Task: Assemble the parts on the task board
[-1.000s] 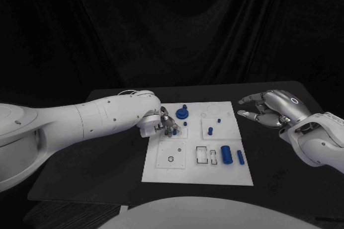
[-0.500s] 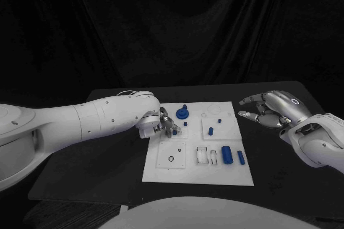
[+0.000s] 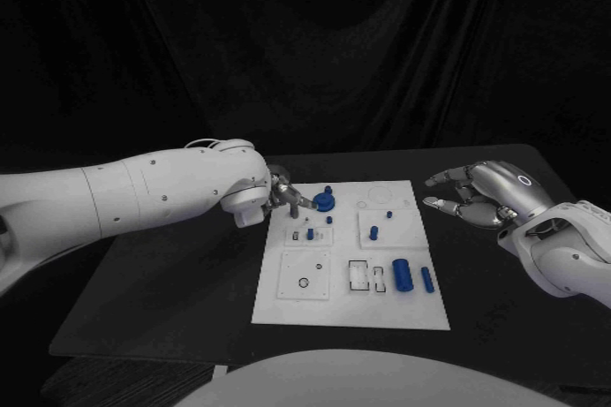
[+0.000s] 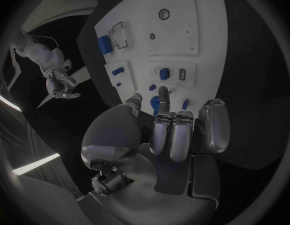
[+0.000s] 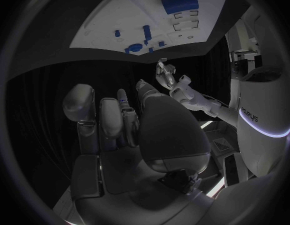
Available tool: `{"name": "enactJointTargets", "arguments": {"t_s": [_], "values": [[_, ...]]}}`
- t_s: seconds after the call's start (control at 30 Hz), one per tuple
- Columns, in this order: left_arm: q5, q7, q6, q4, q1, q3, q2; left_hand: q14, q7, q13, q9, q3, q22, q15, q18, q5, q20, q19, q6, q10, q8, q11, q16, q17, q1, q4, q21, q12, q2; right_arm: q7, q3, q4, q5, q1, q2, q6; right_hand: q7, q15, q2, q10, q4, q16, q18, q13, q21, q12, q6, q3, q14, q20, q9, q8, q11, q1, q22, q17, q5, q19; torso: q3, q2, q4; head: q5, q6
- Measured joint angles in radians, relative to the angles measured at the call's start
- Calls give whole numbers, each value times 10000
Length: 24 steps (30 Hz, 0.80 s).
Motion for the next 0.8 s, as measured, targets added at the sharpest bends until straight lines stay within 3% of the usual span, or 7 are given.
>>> {"name": "enactJointTargets", "arguments": {"t_s": [0.17,0.2,0.4,0.53,0.6,0.63,0.8], "values": [[-371,120,3,-299,337,-1,-78,0,-35,0,348,-175,0,1,-15,0,-18,169,-108,35,288,-37,0,0,360,-71,109,0,-61,5,0,-18,0,0,29,1,0,0,3,0,106,-5,0,0,0,-5,0,-47,0,0,-17,-51,0,-3,-1,-5,0,0,0,-12,-1,-30,0],[-488,161,5,-451,374,-3,-51,-22,-51,0,468,-174,0,-21,-163,0,-34,332,-124,-2,405,-73,0,0,539,-125,263,0,-20,6,0,-22,0,0,36,4,0,0,4,0,127,-50,0,0,0,-44,0,-68,0,0,-18,-51,0,-4,-1,-33,0,0,0,-13,-1,-19,0],[-1227,486,4,-1628,438,-6,338,-1,-105,0,818,-259,-1,-72,-162,0,-55,412,-178,-1,663,-73,0,0,623,-40,335,0,42,17,0,-23,1,0,55,36,-37,0,94,-360,264,-1638,0,51,-349,-1263,-37,-125,0,0,-54,-186,-104,-258,-2,-1433,89,0,11,-13,-3,35,0],[-1495,645,13,-2225,337,-1,557,-1,-68,0,926,-326,-1,-72,-162,0,-55,412,-214,-1,718,-73,0,0,577,26,335,0,88,18,0,-17,1,-1,49,69,-90,-36,158,-379,264,-1976,0,21,-473,-1542,16,-125,36,-37,-54,-186,-124,-322,-2,-1749,129,37,16,-10,1,29,0],[-1615,727,32,-2550,218,-2,682,-1,-68,0,945,-341,-1,-72,-161,0,-55,412,-214,-1,718,-73,0,0,567,41,335,0,98,16,0,-16,1,-1,50,101,-128,-37,186,-412,264,-2346,16,22,-623,-1785,54,-125,37,-37,-54,-186,-157,-352,-3,-2102,129,37,15,-1,2,28,0],[-1657,764,48,-2709,158,-2,754,-1,-68,0,954,-341,-1,-72,-161,0,-55,412,-214,-1,734,-73,0,0,567,41,335,0,98,14,0,-16,1,-1,53,116,-164,-40,170,-419,264,-2644,167,23,-871,-1954,100,-125,33,-70,-54,-186,-164,-383,-3,-2371,129,5,14,3,3,32,0],[-1829,1015,120,-3462,-223,-7,1156,-1,-49,0,1008,-341,-2,-71,-160,0,-55,412,-411,-1,756,-72,0,0,679,41,335,-1,210,-3,0,-21,1,-8,81,203,-240,-127,47,-372,34,-3336,160,23,-1474,-2773,472,-147,19,-109,-33,-184,-273,-369,-3,-3095,-3,-35,-7,30,6,98,0]]}}
